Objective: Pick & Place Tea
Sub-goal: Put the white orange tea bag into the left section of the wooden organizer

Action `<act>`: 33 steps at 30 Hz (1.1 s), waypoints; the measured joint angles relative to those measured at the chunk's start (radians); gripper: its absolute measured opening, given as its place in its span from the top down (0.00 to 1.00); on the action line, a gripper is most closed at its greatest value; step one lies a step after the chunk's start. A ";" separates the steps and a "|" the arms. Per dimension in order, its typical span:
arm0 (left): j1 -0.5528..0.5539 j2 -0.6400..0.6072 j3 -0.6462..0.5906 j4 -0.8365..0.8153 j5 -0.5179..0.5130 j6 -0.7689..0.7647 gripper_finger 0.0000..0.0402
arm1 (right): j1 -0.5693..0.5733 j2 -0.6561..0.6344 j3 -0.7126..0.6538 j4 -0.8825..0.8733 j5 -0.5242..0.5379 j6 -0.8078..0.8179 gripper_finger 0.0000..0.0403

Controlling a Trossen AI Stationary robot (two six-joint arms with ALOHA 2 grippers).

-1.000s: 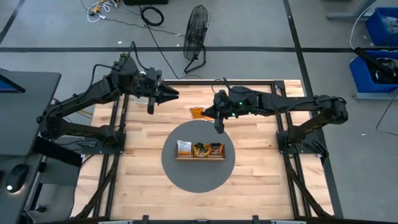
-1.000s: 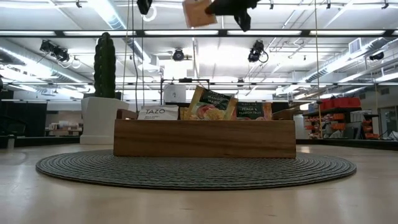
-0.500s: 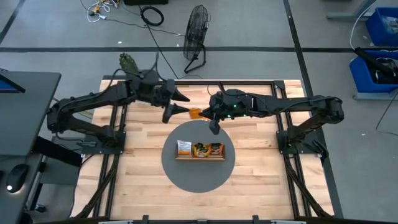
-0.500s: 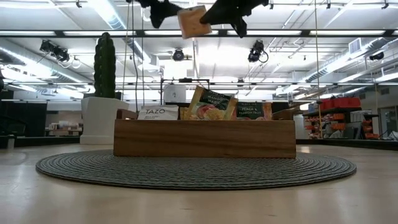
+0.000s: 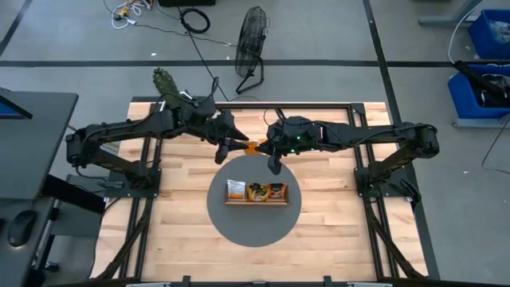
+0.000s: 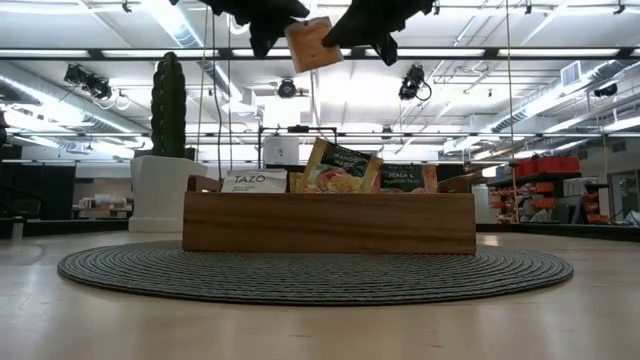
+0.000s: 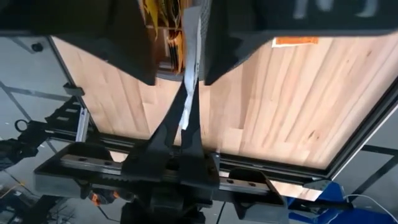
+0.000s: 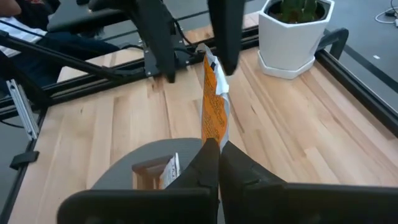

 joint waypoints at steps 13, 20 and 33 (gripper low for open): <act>0.000 -0.003 0.000 -0.019 -0.001 -0.013 0.99 | 0.000 0.000 0.000 -0.005 0.000 -0.020 0.96; -0.010 -0.062 0.001 -0.170 -0.015 -0.019 0.99 | -0.006 -0.033 0.000 -0.112 0.116 -0.056 0.79; -0.233 -0.076 -0.126 -0.146 -0.171 -0.157 1.00 | -0.079 -0.051 0.000 -0.152 0.209 -0.106 0.51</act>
